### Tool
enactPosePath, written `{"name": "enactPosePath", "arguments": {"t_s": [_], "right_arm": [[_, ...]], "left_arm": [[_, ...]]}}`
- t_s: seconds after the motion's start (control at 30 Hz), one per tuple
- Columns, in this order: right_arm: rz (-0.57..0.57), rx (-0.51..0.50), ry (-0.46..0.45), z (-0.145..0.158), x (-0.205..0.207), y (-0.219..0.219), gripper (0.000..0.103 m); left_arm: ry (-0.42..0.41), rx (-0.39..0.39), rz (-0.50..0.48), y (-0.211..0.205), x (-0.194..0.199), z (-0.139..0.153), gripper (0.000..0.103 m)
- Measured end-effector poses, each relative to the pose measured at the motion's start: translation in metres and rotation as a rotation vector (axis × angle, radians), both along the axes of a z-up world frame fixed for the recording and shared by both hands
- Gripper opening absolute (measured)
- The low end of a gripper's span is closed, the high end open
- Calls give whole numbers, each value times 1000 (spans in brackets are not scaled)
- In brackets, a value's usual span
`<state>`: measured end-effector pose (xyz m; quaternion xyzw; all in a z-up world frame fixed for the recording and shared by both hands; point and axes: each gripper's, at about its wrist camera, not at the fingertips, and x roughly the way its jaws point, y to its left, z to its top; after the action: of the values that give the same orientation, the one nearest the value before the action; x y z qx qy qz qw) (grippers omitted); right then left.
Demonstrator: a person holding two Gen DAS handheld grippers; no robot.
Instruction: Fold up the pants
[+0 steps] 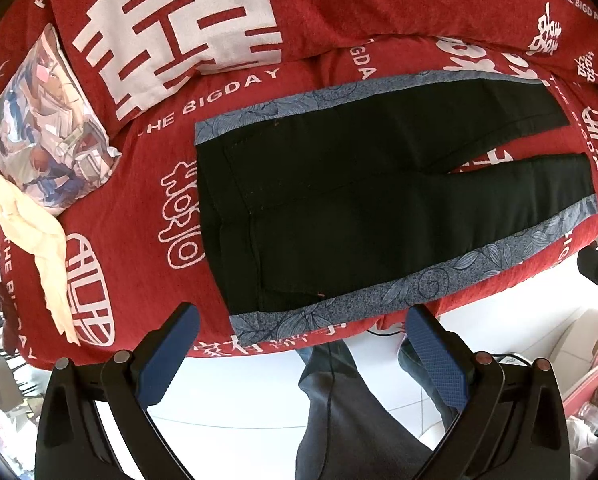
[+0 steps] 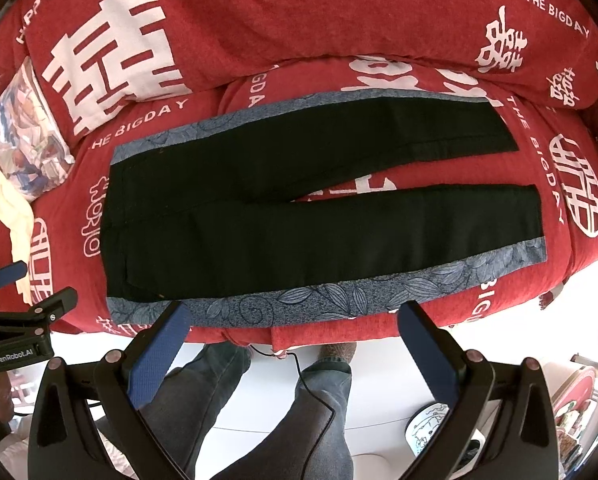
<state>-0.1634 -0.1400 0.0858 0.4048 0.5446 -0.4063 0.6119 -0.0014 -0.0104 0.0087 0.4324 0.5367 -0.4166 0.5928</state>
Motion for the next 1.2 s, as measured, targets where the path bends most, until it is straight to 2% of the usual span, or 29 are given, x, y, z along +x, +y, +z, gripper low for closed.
{"name": "enactPosePath", "arguments": {"t_s": [0.37, 0.43, 0.5, 0.6, 0.87, 1.03, 1.2], "right_arm": [[-3, 4, -10, 0, -1, -2, 103], [-4, 8, -15, -1, -3, -2, 103], [-4, 10, -21, -2, -4, -3, 103], [1, 16, -31, -5, -7, -4, 103], [60, 13, -61, -9, -25, -14, 103], [89, 16, -61, -9, -56, -21, 103], [70, 54, -71, -20, -77, -22, 103]], "left_arm": [[-53, -2, 4, -4, -3, 2, 103], [-52, 2, 13, -4, -3, 2, 103], [-13, 6, 23, 0, -1, 0, 103], [-32, 2, 41, 4, -4, 0, 103], [-84, -38, 177, 15, -16, -1, 103], [-57, -32, 302, 32, -36, -2, 103], [-43, -16, 369, 51, -52, -2, 103]]}}
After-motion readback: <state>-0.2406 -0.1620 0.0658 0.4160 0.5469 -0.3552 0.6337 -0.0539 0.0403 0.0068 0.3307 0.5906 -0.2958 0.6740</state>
